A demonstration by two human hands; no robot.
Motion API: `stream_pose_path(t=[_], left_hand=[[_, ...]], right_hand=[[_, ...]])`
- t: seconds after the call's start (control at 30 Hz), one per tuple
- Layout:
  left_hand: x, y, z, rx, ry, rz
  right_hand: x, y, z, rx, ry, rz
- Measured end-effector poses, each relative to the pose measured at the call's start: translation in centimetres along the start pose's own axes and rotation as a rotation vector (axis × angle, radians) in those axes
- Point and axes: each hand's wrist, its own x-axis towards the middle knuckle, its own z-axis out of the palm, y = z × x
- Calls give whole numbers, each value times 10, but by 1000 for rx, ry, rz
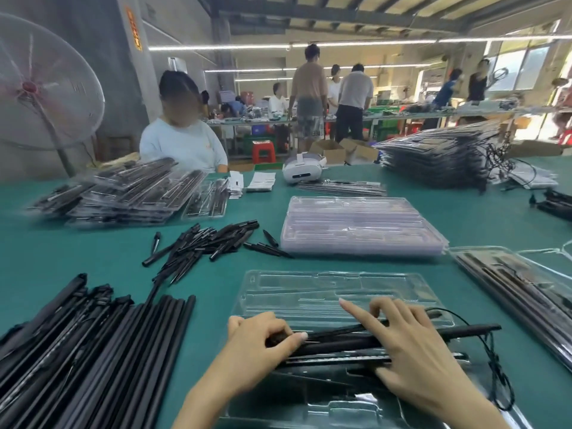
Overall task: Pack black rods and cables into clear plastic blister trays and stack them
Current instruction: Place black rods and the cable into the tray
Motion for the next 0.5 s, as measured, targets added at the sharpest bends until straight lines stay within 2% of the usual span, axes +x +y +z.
stream_pose_path(t=[0.13, 0.27, 0.37, 0.5], left_hand=[[-7, -3, -14, -307, -83, 36], [-13, -15, -22, -344, -24, 18], [-14, -21, -28, -432, 26, -6], [-16, -24, -27, -426, -1, 39]], right_hand=[[-6, 11, -5, 20, 30, 113], [-16, 37, -7, 106, 26, 200], [-22, 57, -17, 329, 28, 238], [-31, 73, -22, 489, 45, 280]])
